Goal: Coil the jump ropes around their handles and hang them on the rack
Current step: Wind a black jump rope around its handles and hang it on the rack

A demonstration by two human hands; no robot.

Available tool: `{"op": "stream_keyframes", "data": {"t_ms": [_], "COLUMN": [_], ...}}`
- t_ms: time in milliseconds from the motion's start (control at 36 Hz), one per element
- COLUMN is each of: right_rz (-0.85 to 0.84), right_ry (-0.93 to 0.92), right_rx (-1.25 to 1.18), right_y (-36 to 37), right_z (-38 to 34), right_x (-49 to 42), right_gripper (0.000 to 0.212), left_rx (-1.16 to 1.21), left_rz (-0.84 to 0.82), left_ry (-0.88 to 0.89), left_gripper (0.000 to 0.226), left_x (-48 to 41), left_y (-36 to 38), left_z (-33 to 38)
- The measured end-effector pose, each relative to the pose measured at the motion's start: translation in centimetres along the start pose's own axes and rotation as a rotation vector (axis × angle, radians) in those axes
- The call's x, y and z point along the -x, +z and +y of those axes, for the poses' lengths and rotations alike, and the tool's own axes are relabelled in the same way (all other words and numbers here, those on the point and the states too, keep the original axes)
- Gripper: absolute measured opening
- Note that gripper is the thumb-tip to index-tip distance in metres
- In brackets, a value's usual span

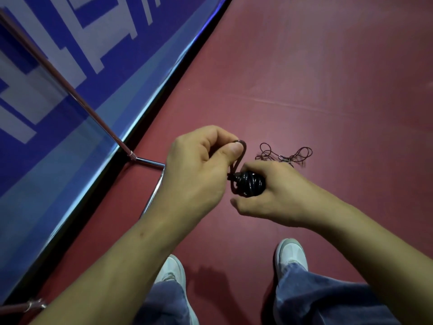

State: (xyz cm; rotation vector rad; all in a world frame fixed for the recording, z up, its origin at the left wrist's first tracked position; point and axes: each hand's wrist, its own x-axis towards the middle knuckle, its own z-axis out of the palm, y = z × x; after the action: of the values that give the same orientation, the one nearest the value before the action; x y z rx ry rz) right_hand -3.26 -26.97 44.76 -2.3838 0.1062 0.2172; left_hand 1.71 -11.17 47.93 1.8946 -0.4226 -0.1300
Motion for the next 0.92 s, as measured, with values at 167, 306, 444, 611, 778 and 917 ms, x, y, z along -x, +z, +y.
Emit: {"op": "stream_keyframes", "data": {"t_ms": [167,306,444,611,778,917], "right_rz": [-0.19,-0.154,-0.08,-0.071,0.003,-0.004], "right_ry": [0.03,0.049,0.043,0.067,0.002,-0.051], "right_rx": [-0.181,-0.238,-0.352,-0.352,-0.466,-0.539], "right_y": [0.4,0.8,1.6,1.8,1.9,1.1], "right_z": [-0.7,-0.6,-0.8,-0.8,-1.3,-2.2], "right_x": [0.3,0.4,0.5,0.3,0.6,0.1], "right_gripper": [0.023,0.021,0.013,0.012,0.029,0.033], "left_rx": [-0.029,0.046,0.124,0.112,0.146,0.134], "left_rz": [0.018,0.067,0.151,0.173,0.091,0.129], "left_ry": [0.084,0.055,0.033,0.037,0.074,0.073], "left_gripper": [0.01,0.012,0.012,0.01,0.008,0.006], "left_x": [0.1,-0.2,-0.5,-0.5,-1.1,-2.0], "left_y": [-1.0,-1.5,-1.8,-1.8,-3.1,-4.5], "left_z": [0.8,0.6,0.6,0.7,1.1,1.6]}}
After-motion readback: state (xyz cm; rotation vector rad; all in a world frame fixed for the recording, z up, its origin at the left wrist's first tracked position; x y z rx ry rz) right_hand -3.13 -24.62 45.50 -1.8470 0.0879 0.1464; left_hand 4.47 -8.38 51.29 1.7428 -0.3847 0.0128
